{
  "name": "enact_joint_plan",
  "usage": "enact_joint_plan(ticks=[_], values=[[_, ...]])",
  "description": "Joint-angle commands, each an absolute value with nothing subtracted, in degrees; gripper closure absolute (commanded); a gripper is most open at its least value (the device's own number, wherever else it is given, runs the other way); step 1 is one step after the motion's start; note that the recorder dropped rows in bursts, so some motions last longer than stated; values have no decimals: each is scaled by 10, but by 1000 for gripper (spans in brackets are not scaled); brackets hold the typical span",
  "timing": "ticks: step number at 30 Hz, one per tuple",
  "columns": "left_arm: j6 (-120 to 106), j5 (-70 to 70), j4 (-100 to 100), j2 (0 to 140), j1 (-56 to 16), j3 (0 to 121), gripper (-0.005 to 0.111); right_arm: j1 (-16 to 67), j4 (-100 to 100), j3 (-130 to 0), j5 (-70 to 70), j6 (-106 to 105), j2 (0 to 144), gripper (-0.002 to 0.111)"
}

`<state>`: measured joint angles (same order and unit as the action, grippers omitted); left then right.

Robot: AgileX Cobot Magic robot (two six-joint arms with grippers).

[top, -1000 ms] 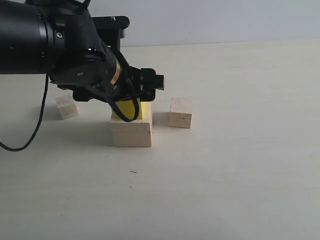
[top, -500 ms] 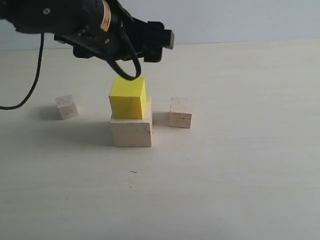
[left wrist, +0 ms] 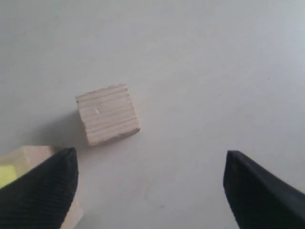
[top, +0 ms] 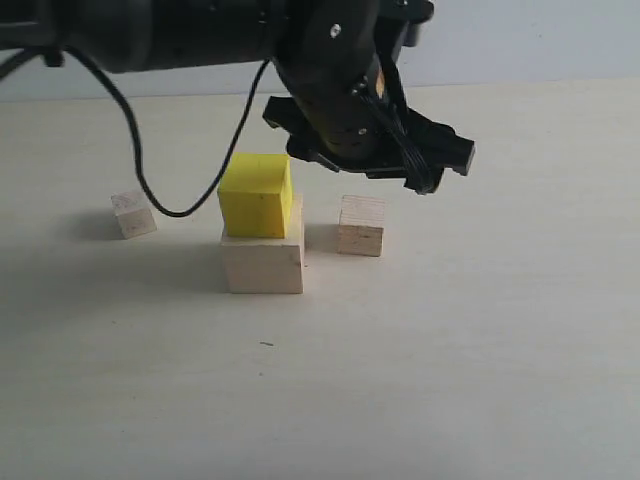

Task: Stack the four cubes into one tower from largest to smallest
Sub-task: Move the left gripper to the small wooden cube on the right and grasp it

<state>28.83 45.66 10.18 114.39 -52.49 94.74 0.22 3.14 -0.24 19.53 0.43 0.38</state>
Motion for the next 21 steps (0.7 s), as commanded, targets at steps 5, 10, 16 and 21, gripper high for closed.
enact_joint_plan(ticks=[5,10,16,21], values=[[270,480,85,1236,-526,1059,27,-2,29,0,192,0,0,108],[293,493,118,1268,-525,1087,27,-2,29,0,192,0,0,108],[333,508,133,1286,-525,1089,27,-2,29,0,192,0,0,108],[370,511,148,1292,-525,1089,27,-2,28,0,192,0,0,108]])
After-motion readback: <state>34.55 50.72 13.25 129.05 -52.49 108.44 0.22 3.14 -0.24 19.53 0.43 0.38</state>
